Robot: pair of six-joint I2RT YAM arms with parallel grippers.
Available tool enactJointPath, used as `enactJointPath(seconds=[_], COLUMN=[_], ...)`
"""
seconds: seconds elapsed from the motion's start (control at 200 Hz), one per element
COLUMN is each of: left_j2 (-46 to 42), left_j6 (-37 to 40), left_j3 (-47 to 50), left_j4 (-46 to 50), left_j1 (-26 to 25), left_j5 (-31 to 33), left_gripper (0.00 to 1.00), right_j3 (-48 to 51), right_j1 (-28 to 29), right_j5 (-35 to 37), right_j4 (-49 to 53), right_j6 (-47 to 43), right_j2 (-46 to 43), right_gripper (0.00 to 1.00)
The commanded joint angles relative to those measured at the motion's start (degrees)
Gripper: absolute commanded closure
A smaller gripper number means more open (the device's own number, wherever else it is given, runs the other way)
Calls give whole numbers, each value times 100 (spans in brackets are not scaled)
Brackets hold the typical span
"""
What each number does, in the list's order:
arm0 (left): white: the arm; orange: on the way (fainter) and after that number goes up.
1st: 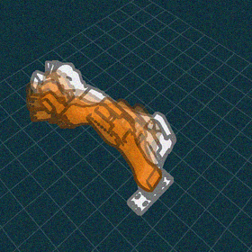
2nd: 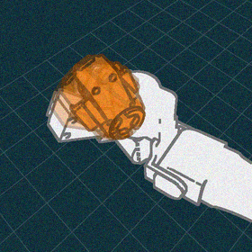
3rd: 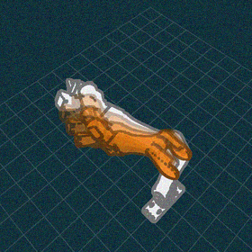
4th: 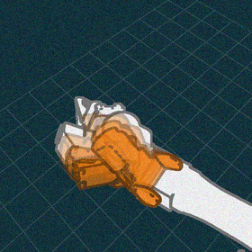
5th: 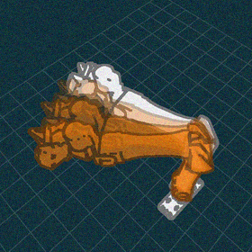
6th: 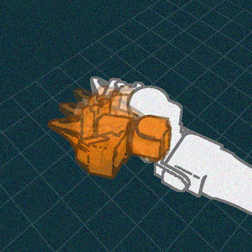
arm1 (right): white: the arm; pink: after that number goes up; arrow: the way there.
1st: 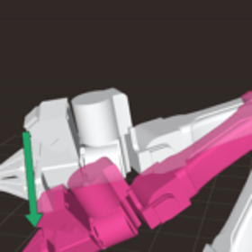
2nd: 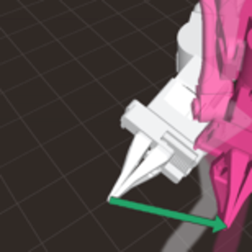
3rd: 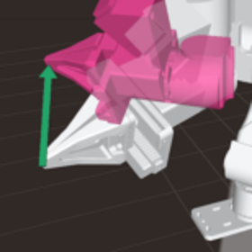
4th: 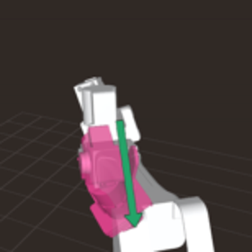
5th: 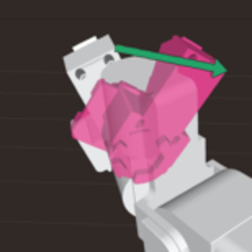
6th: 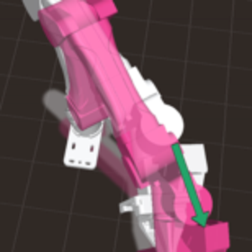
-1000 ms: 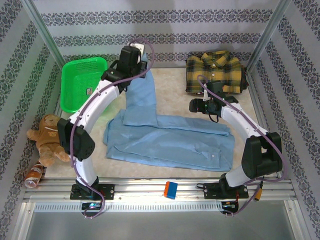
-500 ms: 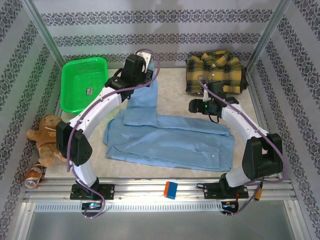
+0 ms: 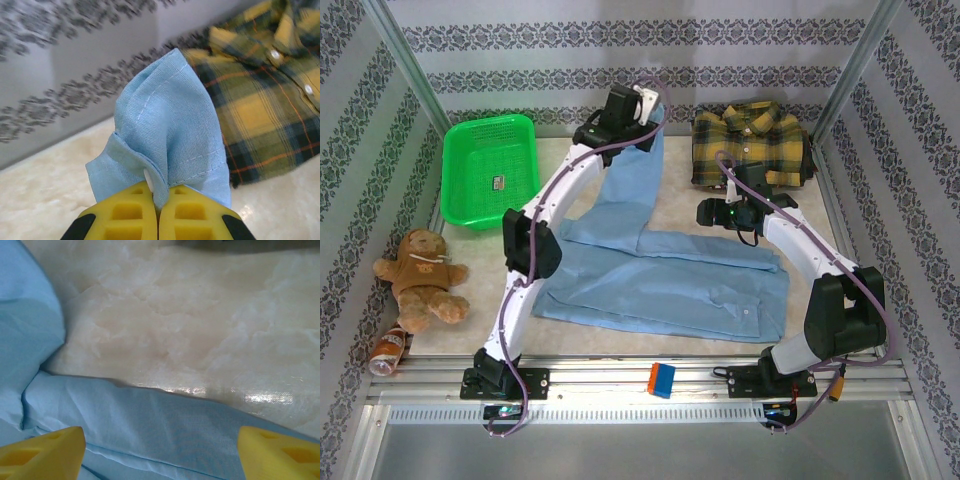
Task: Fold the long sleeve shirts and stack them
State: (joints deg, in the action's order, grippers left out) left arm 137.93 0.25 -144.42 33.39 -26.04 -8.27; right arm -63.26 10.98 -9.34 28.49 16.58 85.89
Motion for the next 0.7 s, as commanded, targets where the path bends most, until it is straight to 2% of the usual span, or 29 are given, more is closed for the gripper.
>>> enactJointPath(seconds=[0.0, 0.225, 0.315, 0.345, 0.435, 0.475, 0.555, 0.59, 0.694], left_j2=[230, 474, 563, 596, 665, 644, 518, 408, -31], left_j6=[299, 636, 763, 727, 256, -73, -740, -1008, -1490], left_j3=[-295, -258, -255, -245, -232, -188, -178, -169, -36], left_j4=[688, 1175, 1415, 1428, 1278, 1152, 1004, 1010, 1250], left_j1=[-174, -414, -536, -566, -574, -538, -420, -376, -298], left_j5=[-645, -1350, -1355, -1192, -585, -300, -88, -8, 53], left_gripper=[99, 98, 94, 86, 50, 40, 29, 11, 6], right_j3=[-129, -159, -269, -306, -430, -502, -656, -727, -933], right_j1=[-69, -140, -159, -159, -154, -153, -106, -81, 23], right_j5=[55, 22, -13, -30, -137, -208, -315, -358, -397], right_j4=[137, 166, 170, 158, 27, -32, -106, -116, -121], right_j6=[-17, -46, -67, -71, -42, -17, -1, -18, -121], right_j2=[-73, -46, 50, 84, 180, 237, 393, 478, 749], right_gripper=[20, 20, 20, 20, 20, 20, 20, 20, 20])
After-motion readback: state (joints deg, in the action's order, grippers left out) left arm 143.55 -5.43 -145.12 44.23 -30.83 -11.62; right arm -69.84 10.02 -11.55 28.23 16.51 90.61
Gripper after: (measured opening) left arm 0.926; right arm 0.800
